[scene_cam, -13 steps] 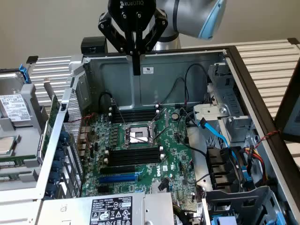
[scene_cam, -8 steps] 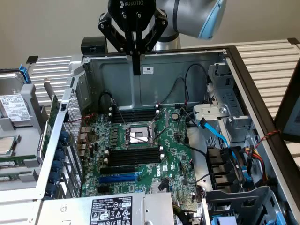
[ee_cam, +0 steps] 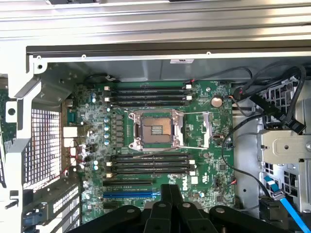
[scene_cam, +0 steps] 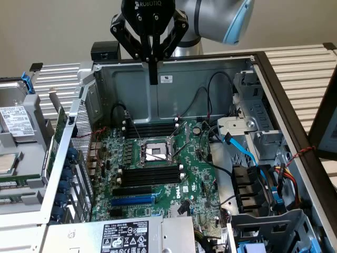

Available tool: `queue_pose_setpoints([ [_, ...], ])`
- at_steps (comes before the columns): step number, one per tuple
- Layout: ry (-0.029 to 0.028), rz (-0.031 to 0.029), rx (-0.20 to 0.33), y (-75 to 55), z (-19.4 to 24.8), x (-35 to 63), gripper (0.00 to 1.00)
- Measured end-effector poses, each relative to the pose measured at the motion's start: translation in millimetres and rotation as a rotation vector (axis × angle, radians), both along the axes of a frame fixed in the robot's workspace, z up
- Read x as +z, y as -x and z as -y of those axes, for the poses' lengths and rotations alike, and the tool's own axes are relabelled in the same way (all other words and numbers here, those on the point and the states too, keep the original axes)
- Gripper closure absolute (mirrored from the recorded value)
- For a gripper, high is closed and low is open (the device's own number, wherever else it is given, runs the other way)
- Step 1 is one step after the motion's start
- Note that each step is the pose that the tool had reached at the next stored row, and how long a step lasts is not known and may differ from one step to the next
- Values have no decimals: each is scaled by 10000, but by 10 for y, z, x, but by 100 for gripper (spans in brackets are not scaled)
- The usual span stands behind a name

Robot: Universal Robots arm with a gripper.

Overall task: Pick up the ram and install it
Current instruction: 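Reach for the ram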

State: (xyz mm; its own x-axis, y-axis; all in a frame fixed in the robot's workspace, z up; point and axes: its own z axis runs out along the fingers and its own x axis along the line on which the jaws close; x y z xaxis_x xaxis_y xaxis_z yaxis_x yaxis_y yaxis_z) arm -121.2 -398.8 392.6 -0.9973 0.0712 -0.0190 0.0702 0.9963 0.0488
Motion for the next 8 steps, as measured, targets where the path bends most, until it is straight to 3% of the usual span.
queue_pose_setpoints([
  [5, 1, -3, 0, 112, 0, 0, 90],
  [6, 1, -16, -1, 152, 0, 0, 90],
  [8, 1, -97, 0, 210, 0, 0, 90],
])
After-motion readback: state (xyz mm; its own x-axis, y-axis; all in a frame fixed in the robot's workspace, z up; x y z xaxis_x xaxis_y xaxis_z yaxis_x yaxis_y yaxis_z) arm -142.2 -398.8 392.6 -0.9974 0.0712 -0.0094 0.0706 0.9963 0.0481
